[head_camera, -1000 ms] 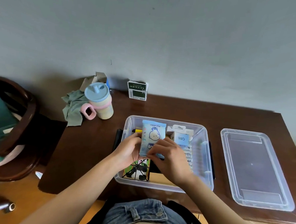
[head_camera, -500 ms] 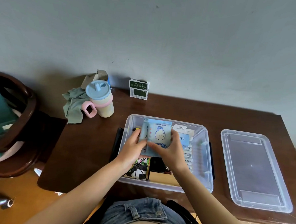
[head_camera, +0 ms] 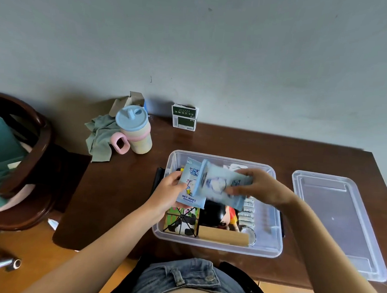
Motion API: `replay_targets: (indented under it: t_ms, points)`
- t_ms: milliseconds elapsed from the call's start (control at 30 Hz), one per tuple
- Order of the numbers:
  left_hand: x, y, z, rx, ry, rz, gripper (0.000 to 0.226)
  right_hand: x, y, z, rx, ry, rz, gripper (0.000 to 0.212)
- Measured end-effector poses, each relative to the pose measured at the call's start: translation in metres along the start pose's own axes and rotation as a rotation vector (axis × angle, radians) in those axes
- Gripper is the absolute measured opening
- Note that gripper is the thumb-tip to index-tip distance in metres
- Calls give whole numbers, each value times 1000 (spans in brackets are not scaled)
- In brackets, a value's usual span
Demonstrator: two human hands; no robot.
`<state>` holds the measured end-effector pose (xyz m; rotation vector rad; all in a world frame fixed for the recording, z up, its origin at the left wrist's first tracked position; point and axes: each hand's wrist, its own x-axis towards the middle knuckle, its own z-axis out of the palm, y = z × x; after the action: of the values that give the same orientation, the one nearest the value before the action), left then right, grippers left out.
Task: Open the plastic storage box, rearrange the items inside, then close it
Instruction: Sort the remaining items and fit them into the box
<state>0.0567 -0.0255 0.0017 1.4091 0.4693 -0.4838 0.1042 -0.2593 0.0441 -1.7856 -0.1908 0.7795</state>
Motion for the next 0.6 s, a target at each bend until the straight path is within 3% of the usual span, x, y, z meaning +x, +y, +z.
replay_targets:
  t_ms: [67,133,267,467,600]
  points:
    - [-1,1,-2,1,-56,-42,23,1,-4,-2,-71,-166,22,26]
    - [-3,0,-2,3,-120,-74,24,7,-6,2,-117,-159,22,35]
    - [-9,-2,1,-37,-228,-108,26,20,-7,21,-239,-6,-12,8]
    - [-11,-3,1,-89,-251,-142,26,32,-8,46,-294,309,-23,11]
    - [-12,-4,3,-13,-257,-102,26,42,-4,61,-299,371,-57,12]
